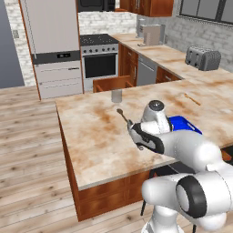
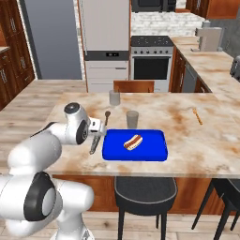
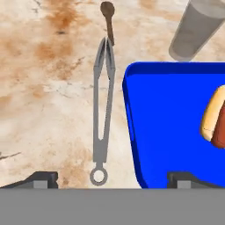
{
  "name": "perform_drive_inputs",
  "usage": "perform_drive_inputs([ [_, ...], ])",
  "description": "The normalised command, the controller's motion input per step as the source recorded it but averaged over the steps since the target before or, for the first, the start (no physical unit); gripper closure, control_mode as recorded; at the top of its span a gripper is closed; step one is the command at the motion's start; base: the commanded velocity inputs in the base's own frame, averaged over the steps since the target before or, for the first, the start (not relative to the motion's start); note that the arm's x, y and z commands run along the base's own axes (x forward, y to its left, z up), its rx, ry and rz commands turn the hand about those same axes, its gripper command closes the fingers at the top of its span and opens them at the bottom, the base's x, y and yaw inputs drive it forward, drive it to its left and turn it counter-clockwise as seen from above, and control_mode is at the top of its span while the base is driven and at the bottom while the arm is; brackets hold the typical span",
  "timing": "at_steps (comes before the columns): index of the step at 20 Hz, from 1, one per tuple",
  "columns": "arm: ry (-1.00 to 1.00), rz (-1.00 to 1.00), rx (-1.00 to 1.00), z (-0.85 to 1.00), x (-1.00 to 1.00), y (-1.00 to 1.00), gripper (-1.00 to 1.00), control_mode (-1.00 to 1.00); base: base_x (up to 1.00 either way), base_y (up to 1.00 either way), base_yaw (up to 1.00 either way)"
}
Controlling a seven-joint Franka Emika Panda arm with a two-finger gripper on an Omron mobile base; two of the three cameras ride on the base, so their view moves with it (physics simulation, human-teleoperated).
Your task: Take the tongs from the drawer on the right and place them on the dining counter next to the tray containing the hot dog.
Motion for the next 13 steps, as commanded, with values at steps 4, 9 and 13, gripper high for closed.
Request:
perform_drive_inputs([
  [4, -0.08, 0.0, 0.12, 1.0, -0.1, -0.22, -1.0, -1.0, 0.0, 0.0, 0.0],
  [9, -0.07, 0.01, 0.09, 0.92, -0.1, -0.08, -1.0, -1.0, 0.0, 0.0, 0.0],
  [13, -0.17, 0.0, 0.01, 0.71, -0.41, 0.0, -1.0, -1.0, 0.0, 0.0, 0.0],
])
